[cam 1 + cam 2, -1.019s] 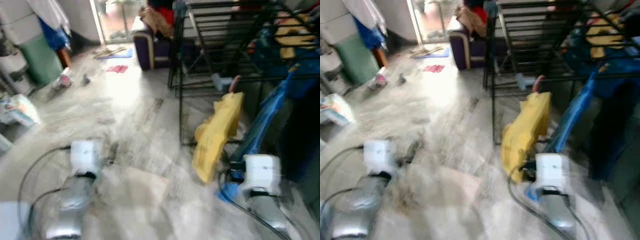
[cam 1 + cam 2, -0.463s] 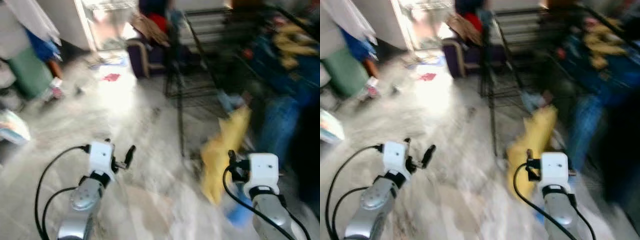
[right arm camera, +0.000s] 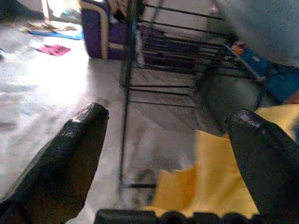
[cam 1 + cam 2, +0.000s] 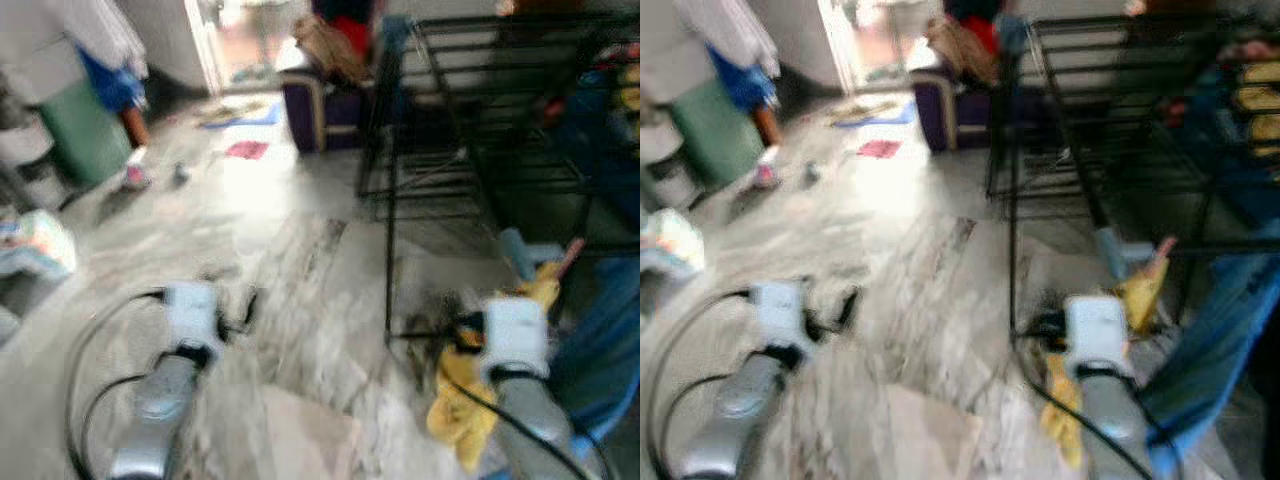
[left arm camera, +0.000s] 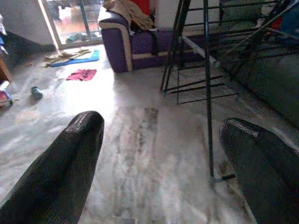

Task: Hang hanger

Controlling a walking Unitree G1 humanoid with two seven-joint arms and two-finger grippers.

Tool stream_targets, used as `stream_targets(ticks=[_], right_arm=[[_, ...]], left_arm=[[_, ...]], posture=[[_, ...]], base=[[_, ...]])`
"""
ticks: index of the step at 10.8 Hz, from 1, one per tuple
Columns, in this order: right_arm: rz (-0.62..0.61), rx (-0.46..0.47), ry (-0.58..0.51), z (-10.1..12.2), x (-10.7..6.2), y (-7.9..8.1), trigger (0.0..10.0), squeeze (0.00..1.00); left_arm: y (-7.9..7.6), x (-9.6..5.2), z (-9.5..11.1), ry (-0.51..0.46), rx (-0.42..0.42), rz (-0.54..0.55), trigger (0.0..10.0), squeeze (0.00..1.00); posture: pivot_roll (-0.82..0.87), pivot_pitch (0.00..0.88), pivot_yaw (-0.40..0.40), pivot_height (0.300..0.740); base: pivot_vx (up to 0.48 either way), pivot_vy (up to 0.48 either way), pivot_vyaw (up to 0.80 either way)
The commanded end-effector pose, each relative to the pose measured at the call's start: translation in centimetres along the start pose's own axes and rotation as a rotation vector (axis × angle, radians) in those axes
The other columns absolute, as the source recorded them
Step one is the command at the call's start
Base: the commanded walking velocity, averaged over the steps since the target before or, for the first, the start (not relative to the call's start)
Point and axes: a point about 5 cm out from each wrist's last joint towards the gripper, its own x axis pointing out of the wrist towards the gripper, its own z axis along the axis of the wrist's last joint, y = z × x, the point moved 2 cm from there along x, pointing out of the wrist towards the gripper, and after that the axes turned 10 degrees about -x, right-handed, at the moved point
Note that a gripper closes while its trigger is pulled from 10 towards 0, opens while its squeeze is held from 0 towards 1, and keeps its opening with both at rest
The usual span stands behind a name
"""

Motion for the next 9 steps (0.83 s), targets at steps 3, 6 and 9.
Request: stream_targets(ticks=[3, 6, 9], right_arm=[[-0.018, -0.007, 0.020, -0.1, -0.8, 0.5, 10.0, 0.00], [-0.105, -0.031, 0.096, -1.4, -2.6, -0.3, 10.0, 0.00], [-0.201, 0.014, 0.243, -3.5, -2.4, -1.7, 10.0, 0.00]], left_arm=[[0.7, -0.4, 0.0, 0.014, -0.014, 0.002, 10.0, 0.00], [0.5, -0.3, -0.1, 0.028, -0.024, -0.007, 10.0, 0.00], [0.1, -0.1, -0.5, 0.053, -0.031, -0.040, 10.0, 0.00]], posture=[[-0.08, 0.033, 0.043, 0.740], [-0.09, 0.041, 0.039, 0.740], [-0.09, 0.045, 0.047, 0.740]], base=[[0.000, 0.000, 0.00], [0.000, 0.000, 0.00], [0.000, 0.000, 0.00]])
